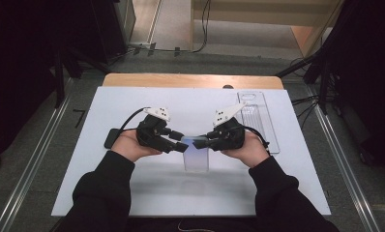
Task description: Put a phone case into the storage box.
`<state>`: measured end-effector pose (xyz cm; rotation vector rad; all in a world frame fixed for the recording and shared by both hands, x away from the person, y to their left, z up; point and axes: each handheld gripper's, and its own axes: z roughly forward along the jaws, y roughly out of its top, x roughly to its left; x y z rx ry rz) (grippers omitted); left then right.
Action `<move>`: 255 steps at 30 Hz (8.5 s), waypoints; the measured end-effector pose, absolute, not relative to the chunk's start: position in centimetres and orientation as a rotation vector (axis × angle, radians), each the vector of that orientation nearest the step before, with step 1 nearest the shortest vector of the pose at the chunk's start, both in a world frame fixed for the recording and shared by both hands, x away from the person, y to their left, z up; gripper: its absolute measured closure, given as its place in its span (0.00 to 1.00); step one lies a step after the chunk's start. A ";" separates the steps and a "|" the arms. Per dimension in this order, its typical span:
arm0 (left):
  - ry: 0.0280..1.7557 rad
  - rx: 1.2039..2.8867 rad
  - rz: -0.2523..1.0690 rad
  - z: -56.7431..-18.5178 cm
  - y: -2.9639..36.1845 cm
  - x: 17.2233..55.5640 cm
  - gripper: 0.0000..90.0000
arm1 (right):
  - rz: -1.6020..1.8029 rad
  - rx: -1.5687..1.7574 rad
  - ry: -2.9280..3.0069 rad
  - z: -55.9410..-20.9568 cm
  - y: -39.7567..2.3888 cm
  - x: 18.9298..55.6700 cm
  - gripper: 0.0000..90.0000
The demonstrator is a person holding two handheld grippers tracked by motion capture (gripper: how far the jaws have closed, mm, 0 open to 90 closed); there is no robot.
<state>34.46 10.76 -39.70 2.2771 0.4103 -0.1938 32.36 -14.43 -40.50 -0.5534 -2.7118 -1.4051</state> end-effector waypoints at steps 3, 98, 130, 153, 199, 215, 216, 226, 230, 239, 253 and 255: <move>0.423 2.276 -0.227 -40.0 10.7 34.6 0.59 | -1.404 -0.515 -2.716 -40.5 -14.3 32.1 0.85; 1.019 2.148 -0.111 -37.1 8.7 33.7 0.89 | -1.547 -1.479 -2.736 -43.3 -9.7 29.7 0.17; 0.737 2.175 -0.094 -38.0 11.6 32.6 0.34 | -1.522 -1.356 -2.631 -43.3 -13.4 31.7 0.17; 0.724 2.215 -0.091 -43.8 14.4 30.3 0.34 | -1.544 -1.286 -2.646 -42.3 -14.8 31.7 0.17; 0.940 2.134 -0.030 -45.1 19.2 28.7 0.34 | -1.689 -1.672 -2.517 -37.3 -23.8 34.1 0.17; 0.962 2.139 -0.028 -45.3 19.6 28.2 0.34 | -1.639 -1.908 -2.492 -38.5 -26.3 36.0 0.17; 0.962 2.140 -0.027 -45.3 19.6 28.2 0.34 | -1.637 -1.926 -2.489 -38.6 -26.5 36.1 0.17; 0.960 2.139 -0.031 -45.4 19.6 28.2 0.34 | -1.633 -2.070 -2.426 -39.6 -28.1 37.5 0.17; 0.957 2.143 -0.035 -45.4 19.5 28.2 0.34 | -1.625 -2.093 -2.414 -40.1 -28.3 38.4 0.17; 0.957 2.134 -0.038 -45.5 19.5 28.4 0.34 | -1.574 -2.105 -2.461 -41.0 -28.2 40.5 0.17; 0.962 2.141 -0.044 -45.7 19.4 28.5 0.34 | -1.506 -2.174 -2.456 -43.5 -29.0 43.8 0.17; 0.960 2.140 -0.048 -45.8 19.4 28.5 0.34 | -1.480 -2.194 -2.450 -43.9 -28.9 44.4 0.17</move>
